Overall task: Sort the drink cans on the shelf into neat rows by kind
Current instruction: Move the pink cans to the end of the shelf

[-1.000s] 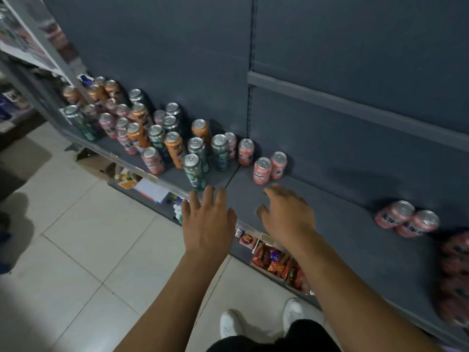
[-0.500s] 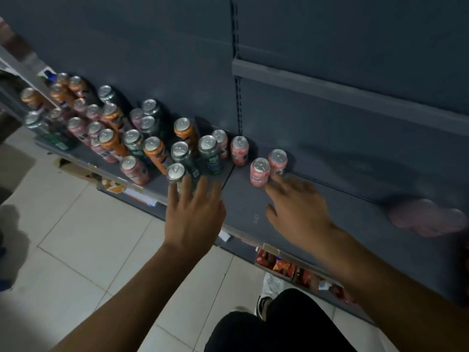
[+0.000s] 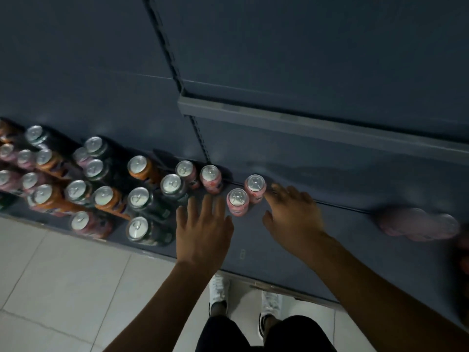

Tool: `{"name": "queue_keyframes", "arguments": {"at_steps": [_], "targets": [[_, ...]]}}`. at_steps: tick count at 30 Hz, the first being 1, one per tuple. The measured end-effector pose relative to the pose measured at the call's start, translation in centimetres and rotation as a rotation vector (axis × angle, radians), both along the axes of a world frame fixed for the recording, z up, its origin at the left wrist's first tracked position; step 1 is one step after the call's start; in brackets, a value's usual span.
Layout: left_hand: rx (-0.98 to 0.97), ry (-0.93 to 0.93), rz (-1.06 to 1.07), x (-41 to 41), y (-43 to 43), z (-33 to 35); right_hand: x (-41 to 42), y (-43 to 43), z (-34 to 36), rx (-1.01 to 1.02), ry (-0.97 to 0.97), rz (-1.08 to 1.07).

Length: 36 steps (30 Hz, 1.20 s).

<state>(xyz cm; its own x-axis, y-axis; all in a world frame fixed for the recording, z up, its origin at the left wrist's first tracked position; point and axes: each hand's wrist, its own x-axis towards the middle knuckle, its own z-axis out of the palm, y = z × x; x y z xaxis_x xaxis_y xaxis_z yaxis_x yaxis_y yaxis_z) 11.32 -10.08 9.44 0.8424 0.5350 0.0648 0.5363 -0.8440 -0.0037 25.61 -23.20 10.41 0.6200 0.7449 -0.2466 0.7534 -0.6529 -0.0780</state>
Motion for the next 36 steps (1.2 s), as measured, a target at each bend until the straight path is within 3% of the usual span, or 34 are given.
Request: {"name": "queue_keyframes", "arguments": {"at_steps": [15,21,28,36], "targets": [[-0.240,0.140,-0.102,4.1,4.9,-9.7,1.6,4.6,-7.9,0.117,0.204,-0.409],[-0.509,0.113,-0.056,5.7,5.2,-12.5,3.6,5.7,-11.3,0.199,0.349,-0.518],[-1.140,-0.270,0.262,6.8,4.7,-16.6,3.8,5.2,-15.2,0.588,0.607,-0.705],[-1.163,-0.434,0.380,5.9,4.9,-15.7,3.0,5.8,-16.9,0.679,0.650,-0.816]]}}
